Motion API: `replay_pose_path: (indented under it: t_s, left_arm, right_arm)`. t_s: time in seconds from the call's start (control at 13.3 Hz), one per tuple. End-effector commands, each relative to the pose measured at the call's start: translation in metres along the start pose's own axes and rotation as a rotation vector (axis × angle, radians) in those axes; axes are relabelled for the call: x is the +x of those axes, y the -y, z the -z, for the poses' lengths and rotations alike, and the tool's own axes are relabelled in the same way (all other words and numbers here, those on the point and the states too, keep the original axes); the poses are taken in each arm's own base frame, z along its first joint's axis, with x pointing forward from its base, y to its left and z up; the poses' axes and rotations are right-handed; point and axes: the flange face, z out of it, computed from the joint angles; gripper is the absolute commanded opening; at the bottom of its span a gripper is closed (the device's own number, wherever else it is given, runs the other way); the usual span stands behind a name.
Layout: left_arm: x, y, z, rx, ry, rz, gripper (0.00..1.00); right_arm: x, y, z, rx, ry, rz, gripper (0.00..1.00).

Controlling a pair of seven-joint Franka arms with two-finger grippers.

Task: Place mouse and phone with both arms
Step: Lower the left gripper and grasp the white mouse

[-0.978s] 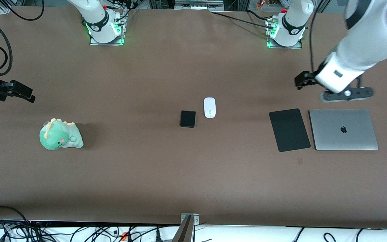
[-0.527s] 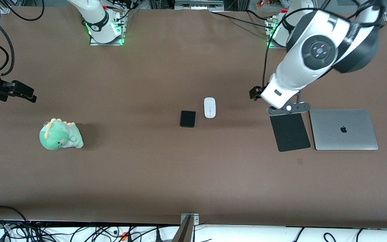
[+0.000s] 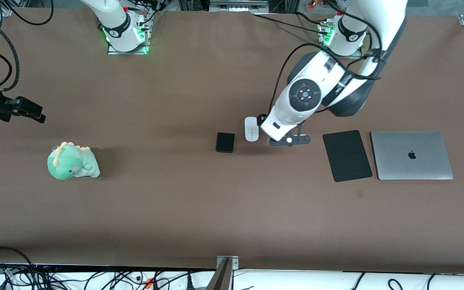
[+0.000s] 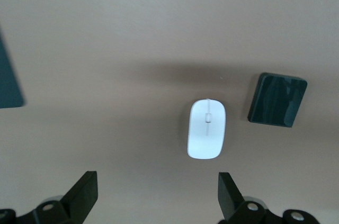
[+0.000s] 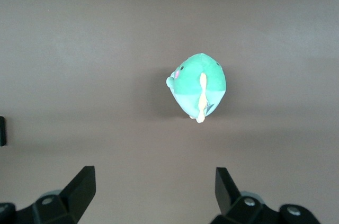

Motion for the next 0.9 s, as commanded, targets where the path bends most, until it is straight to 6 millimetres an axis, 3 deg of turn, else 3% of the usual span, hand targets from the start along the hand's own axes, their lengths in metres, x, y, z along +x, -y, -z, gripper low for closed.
replay_pose_path:
  t_s: [0.0, 0.23, 0.45, 0.83]
  left_arm:
    - [-0.001, -0.025, -0.037, 0.037, -0.011, -0.034, 1.0]
    - [-0.003, -0.045, -0.079, 0.035, 0.011, -0.053, 1.0]
    - [-0.008, -0.063, -0.108, 0.019, 0.01, -0.047, 1.0]
    - [-0.009, -0.067, -0.147, 0.079, 0.011, -0.063, 1.0]
  right_arm:
    - [0.0, 0.002, 0.003, 0.001, 0.007, 0.017, 1.0]
    - [-0.001, 0.004, 0.002, 0.001, 0.016, 0.009, 1.0]
    - [-0.002, 0.004, 0.002, 0.001, 0.018, 0.012, 1.0]
    - [-0.001, 0.002, 0.004, 0.0, 0.012, 0.012, 1.0]
